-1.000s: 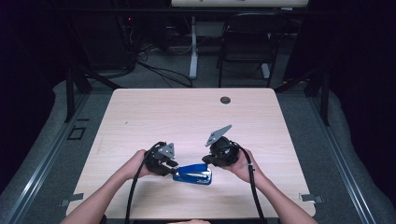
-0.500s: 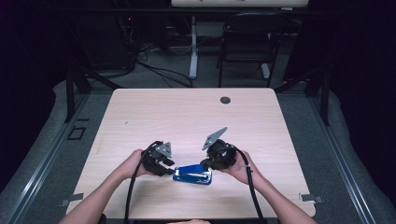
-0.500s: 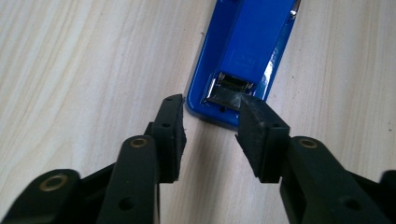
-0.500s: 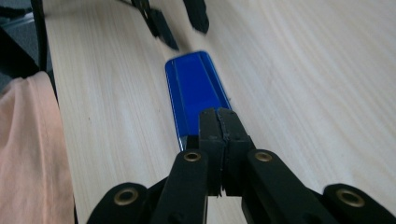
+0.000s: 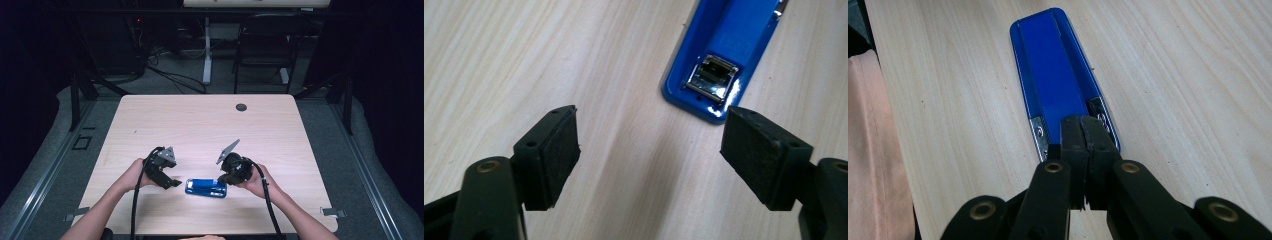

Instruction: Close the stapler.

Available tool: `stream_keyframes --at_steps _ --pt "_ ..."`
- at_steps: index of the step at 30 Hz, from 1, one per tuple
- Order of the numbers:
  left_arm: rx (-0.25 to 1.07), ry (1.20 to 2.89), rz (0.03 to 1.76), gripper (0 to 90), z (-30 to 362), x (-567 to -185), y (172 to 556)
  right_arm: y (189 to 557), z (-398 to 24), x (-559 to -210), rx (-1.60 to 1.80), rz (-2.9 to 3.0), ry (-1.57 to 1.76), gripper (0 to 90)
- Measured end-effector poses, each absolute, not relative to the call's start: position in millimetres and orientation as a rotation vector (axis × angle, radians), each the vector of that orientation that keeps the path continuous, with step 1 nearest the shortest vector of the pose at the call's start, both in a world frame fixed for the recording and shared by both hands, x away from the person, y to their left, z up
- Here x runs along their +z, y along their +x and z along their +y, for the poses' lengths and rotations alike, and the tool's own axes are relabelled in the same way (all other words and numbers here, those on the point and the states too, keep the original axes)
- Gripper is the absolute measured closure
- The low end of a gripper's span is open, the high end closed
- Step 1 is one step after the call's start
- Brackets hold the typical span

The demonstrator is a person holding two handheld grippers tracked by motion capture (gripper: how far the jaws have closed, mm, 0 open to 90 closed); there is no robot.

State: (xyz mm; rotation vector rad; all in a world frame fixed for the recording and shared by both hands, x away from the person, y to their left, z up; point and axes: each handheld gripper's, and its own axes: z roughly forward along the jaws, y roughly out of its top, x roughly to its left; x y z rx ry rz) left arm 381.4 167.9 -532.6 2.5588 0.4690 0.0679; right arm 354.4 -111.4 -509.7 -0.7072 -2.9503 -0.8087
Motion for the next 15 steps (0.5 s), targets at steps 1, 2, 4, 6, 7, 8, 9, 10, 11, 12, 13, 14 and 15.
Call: stream_keyframes --at_steps 1,2,4,6,7,8,9,10,11,12,13,14,15 --pt "0.069 2.555 0.478 22.3 168.6 -532.9 381.6 354.2 -111.3 -509.7 -0.810 -2.950 -0.711 90.0" --pt "0.069 2.550 0.486 21.4 169.9 -533.0 382.0 354.1 -111.2 -509.8 -0.810 -2.948 -0.712 90.0" --pt "0.079 2.549 0.500 20.5 171.4 -533.1 382.5 353.9 -111.1 -509.9 -0.810 -2.943 -0.713 90.0" --pt "0.077 2.544 0.505 19.7 172.8 -533.4 383.2 353.7 -110.9 -509.7 -0.806 -2.948 -0.710 90.0" --pt "0.078 2.544 0.509 19.5 173.1 -533.4 383.4 353.7 -110.9 -509.7 -0.806 -2.947 -0.712 90.0" --pt "0.079 2.544 0.510 19.1 173.2 -533.5 383.5 353.9 -111.0 -509.9 -0.806 -2.943 -0.712 90.0" --pt "0.078 2.543 0.509 18.8 173.3 -533.4 384.0 354.4 -111.3 -510.1 -0.804 -2.940 -0.714 90.0" --pt "0.078 2.539 0.511 18.3 173.1 -533.7 384.0 355.8 -111.9 -510.7 -0.782 -2.944 -0.714 90.0" --pt "0.081 2.542 0.511 18.0 172.8 -533.9 384.1 355.9 -111.9 -513.2 -0.804 -2.925 -0.727 90.0" --pt "0.080 2.543 0.510 17.8 172.5 -534.1 384.0 356.2 -112.2 -513.2 -0.809 -2.915 -0.732 90.0" --pt "0.078 2.544 0.509 17.6 172.7 -534.1 384.1 356.0 -112.0 -513.0 -0.802 -2.924 -0.725 90.0" --pt "0.081 2.544 0.509 17.3 173.0 -534.0 384.4 355.7 -111.6 -512.9 -0.804 -2.922 -0.727 90.0" --pt "0.083 2.543 0.513 17.1 173.4 -533.9 384.6 355.8 -111.8 -513.4 -0.812 -2.907 -0.725 90.0"
